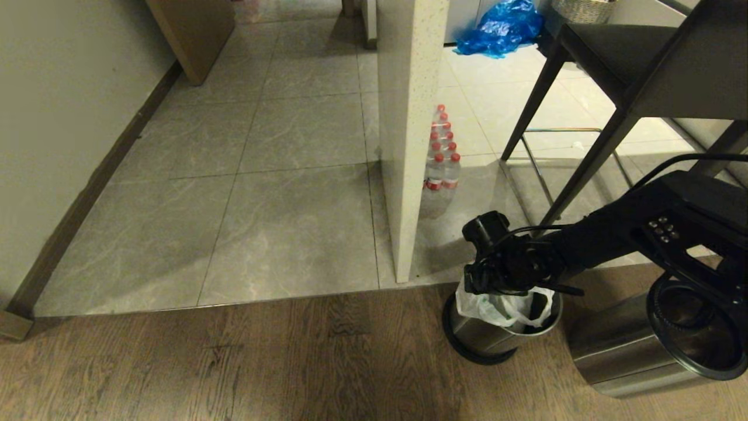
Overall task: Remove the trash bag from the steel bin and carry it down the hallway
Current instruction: Pick up the trash bag
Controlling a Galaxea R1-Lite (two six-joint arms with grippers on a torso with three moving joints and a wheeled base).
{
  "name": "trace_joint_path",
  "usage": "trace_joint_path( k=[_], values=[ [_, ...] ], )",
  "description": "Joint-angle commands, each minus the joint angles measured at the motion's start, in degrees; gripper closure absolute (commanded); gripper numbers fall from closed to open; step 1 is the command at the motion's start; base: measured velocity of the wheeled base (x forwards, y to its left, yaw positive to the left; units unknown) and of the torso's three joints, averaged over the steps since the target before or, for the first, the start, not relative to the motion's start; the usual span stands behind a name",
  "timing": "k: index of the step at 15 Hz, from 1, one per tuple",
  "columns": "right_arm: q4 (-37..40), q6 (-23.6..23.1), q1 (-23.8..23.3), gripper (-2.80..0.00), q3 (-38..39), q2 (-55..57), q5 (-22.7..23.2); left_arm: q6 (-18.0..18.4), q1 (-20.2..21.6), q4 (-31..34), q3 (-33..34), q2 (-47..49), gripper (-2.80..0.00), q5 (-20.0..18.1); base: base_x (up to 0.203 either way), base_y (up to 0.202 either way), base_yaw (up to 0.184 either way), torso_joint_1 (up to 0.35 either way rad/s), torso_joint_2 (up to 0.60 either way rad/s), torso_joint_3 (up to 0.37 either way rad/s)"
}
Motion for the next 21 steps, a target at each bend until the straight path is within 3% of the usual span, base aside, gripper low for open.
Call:
trace_joint_path(
  k=[1, 11, 12, 13, 21],
  values=[
    [-0.1, 0.0, 0.3, -2.8, -1.2, 1.0, 1.0, 0.0, 0.0, 0.0, 0.0, -0.1, 0.0, 0.0, 0.0, 0.0, 0.0, 0.0, 0.0, 0.0],
    [-1.6, 0.2, 0.7, -2.8, -1.7, 5.2, 0.9, 0.0, 0.0, 0.0, 0.0, -0.1, 0.0, 0.0, 0.0, 0.0, 0.0, 0.0, 0.0, 0.0],
    [-2.5, 0.2, 0.7, -1.82, -1.7, 5.3, 0.9, 0.0, 0.0, 0.0, 0.0, -0.1, 0.0, 0.0, 0.0, 0.0, 0.0, 0.0, 0.0, 0.0],
    [-2.8, 0.2, 0.7, 0.0, -1.8, 5.6, 0.9, 0.0, 0.0, 0.0, 0.0, -0.1, 0.0, 0.0, 0.0, 0.0, 0.0, 0.0, 0.0, 0.0],
    [-2.1, -0.4, 0.7, 0.0, -1.2, 5.2, 0.4, 0.0, 0.0, 0.0, 0.0, -0.1, 0.0, 0.0, 0.0, 0.0, 0.0, 0.0, 0.0, 0.0]
  ],
)
